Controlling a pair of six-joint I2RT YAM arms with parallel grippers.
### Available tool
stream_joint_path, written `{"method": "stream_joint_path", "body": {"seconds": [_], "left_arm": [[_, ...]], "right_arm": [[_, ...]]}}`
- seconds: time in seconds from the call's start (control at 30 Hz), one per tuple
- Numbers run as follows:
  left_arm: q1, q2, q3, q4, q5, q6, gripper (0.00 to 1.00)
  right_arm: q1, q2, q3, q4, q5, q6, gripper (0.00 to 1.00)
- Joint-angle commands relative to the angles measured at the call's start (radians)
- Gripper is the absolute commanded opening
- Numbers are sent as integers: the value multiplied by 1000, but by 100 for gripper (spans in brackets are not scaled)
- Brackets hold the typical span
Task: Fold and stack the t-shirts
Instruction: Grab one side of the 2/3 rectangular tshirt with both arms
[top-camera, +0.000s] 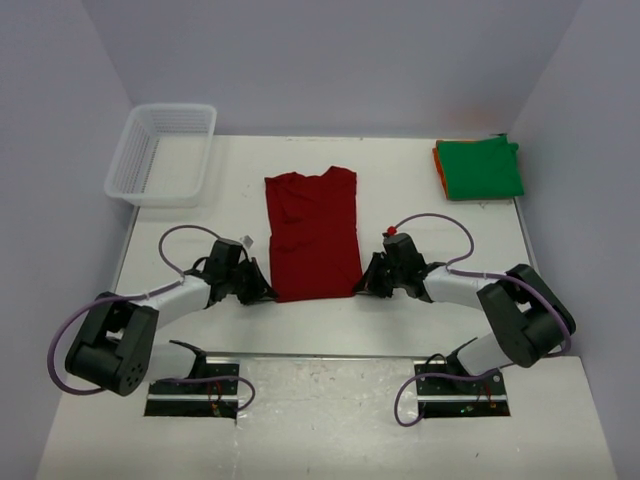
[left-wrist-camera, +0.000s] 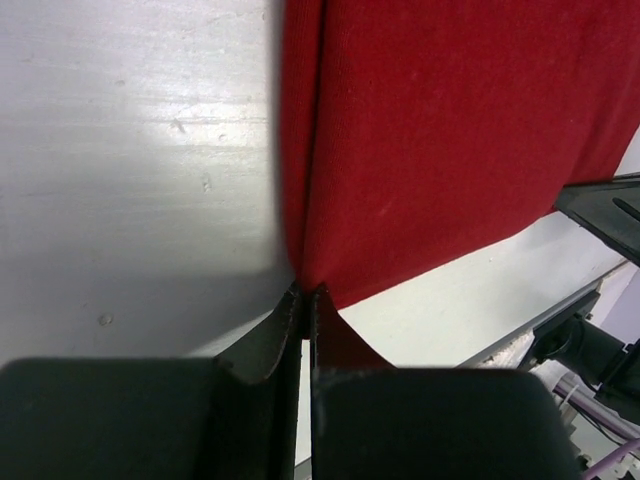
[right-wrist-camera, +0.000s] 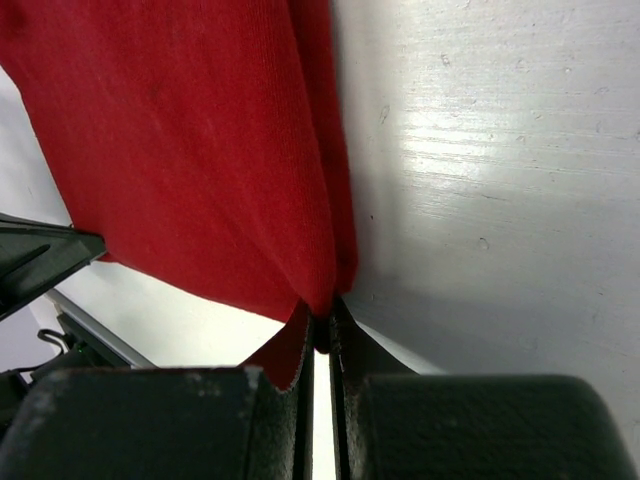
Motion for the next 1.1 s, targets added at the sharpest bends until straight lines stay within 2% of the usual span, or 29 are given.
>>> {"method": "stream_joint_path", "body": {"seconds": [0.0, 0.17, 0.3, 0.37, 0.63, 0.77, 1.07], "left_arm": [[6, -42, -47, -124, -83, 35, 0], [4, -175, -35, -193, -77, 79, 0], [-2, -284, -27, -251, -98, 98, 0], [-5, -348, -29, -269, -88, 99, 0], [-42, -520, -16, -366, -84, 73, 0], [-50, -574, 2, -404, -109, 53, 0], [-51, -625, 51, -470, -89, 48, 0]], "right_arm": [[-3, -26, 3, -50, 68, -52, 0], [12, -71, 21, -87, 113, -126, 0], [93, -121, 61, -185, 179, -194, 0], [135, -143, 93, -241, 242, -206, 0], [210, -247, 127, -343, 302, -208, 0], [210, -316, 124, -409, 335, -201, 0], [229, -424, 110, -479, 296, -194, 0]]}}
